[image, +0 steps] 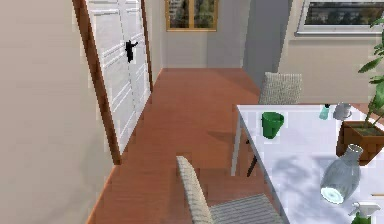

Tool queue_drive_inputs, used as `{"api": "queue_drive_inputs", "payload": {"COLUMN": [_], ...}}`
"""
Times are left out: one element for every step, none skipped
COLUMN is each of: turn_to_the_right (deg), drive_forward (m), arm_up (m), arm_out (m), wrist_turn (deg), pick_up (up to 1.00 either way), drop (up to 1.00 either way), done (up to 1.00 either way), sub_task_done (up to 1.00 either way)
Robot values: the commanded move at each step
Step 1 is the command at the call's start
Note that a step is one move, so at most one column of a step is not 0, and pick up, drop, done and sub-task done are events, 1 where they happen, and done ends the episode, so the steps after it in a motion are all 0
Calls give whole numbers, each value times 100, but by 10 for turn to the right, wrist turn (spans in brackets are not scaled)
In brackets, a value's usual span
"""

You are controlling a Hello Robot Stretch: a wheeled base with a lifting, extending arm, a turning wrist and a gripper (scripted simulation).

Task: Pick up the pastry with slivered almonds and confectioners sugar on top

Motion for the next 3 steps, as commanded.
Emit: {"api": "queue_drive_inputs", "payload": {"turn_to_the_right": [0,0,0], "drive_forward": [0,0,0], "arm_up": [0,10,0], "arm_out": [0,0,0], "wrist_turn": [0,0,0], "pick_up": [100,0,0], "drop": [0,0,0], "done": [0,0,100], "sub_task_done": [0,0,0]}}
